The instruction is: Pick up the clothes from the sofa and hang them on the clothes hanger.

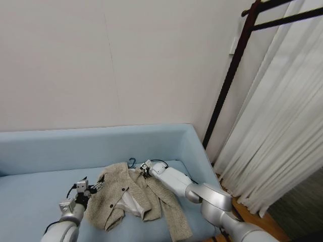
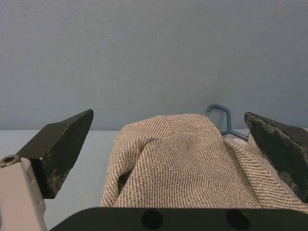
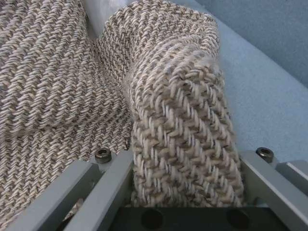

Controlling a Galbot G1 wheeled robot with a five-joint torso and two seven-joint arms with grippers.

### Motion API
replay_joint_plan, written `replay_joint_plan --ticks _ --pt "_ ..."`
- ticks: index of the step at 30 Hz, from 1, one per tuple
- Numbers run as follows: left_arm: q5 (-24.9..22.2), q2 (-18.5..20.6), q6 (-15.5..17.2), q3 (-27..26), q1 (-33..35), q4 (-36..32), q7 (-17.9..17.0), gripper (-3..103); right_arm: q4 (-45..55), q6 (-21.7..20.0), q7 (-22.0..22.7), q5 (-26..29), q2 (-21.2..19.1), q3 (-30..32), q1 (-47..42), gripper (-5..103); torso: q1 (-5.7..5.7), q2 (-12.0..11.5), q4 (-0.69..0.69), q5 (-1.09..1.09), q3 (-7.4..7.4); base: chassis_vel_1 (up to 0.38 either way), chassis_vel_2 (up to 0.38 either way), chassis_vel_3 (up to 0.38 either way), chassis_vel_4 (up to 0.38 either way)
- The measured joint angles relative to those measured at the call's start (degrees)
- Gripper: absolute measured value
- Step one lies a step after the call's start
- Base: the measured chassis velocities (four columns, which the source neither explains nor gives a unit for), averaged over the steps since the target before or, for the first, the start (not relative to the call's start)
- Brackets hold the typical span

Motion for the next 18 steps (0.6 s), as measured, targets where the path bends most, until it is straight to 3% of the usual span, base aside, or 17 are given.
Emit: replay_joint_plan --ticks 7,13,18 --pt "0.0 0.32 0.0 0.35 -0.26 0.0 -0.08 100 5.6 2.39 1.9 -3.95 -2.41 0.65 -0.86 13 0.0 0.0 0.03 0.01 0.0 0.0 0.0 0.0 0.0" --pt "0.0 0.87 0.01 0.96 -0.7 0.01 -0.12 100 16.0 5.17 5.87 -9.19 -8.15 1.36 -2.48 12 0.0 0.0 0.02 0.02 0.0 0.0 0.0 0.0 0.0" --pt "-0.13 1.77 0.34 1.51 -0.97 -0.37 -0.33 100 24.5 8.54 11.62 -17.82 -12.96 5.66 -6.23 12 0.0 0.0 0.01 0.03 -0.01 0.0 0.0 0.0 0.0"
